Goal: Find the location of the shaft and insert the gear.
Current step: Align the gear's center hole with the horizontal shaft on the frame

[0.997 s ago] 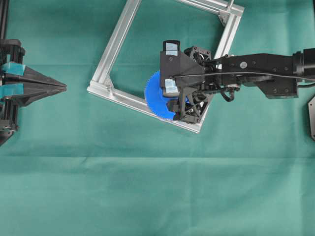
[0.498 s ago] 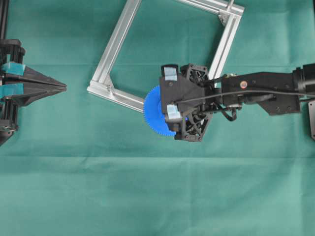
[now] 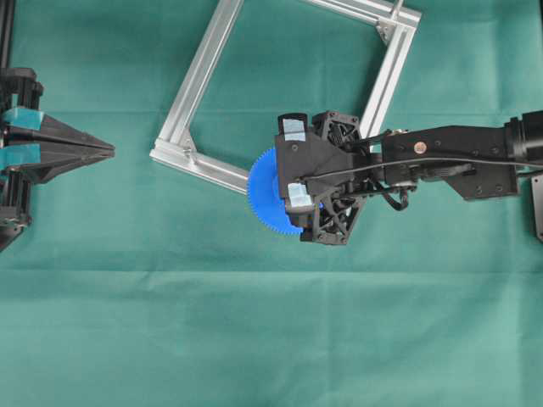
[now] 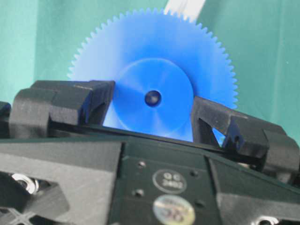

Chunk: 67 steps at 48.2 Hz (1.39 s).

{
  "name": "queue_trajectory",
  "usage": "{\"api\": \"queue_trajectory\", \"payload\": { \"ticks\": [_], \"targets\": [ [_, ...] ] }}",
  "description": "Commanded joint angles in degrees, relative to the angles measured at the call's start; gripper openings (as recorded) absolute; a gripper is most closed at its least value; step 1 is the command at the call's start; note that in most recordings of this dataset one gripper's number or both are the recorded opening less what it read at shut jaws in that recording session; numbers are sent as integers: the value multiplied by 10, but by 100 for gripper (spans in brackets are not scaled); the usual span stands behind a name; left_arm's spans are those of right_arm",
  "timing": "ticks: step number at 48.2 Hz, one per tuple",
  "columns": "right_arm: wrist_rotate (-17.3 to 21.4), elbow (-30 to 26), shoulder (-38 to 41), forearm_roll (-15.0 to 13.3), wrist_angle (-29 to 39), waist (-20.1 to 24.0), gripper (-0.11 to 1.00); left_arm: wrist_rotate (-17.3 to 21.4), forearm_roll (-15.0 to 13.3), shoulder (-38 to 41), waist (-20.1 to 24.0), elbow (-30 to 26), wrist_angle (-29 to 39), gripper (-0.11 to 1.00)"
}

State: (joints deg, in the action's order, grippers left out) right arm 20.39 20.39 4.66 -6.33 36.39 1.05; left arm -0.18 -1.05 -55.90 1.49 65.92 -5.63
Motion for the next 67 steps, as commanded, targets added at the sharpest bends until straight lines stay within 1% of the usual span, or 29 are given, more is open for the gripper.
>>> {"api": "queue_trajectory", "payload": {
  "ticks": [1,13,30,37,67],
  "targets": [
    [-1,-18,-7,1,-5,11,69,-1,-1,2,1,-16,-3,-1],
    [-4,-31,0,0,-4,11,69,-1,-2,2,1,-15,-3,-1],
    [-4,-26,0,0,-1,10,69,-1,-1,2,1,-15,2,-1],
    [-5,-23,-3,-1,15,9,69,-1,-1,2,1,-15,4,-1],
    [-6,-19,-6,1,23,-16,69,-4,-2,2,1,-15,14,-1]
  ]
}}
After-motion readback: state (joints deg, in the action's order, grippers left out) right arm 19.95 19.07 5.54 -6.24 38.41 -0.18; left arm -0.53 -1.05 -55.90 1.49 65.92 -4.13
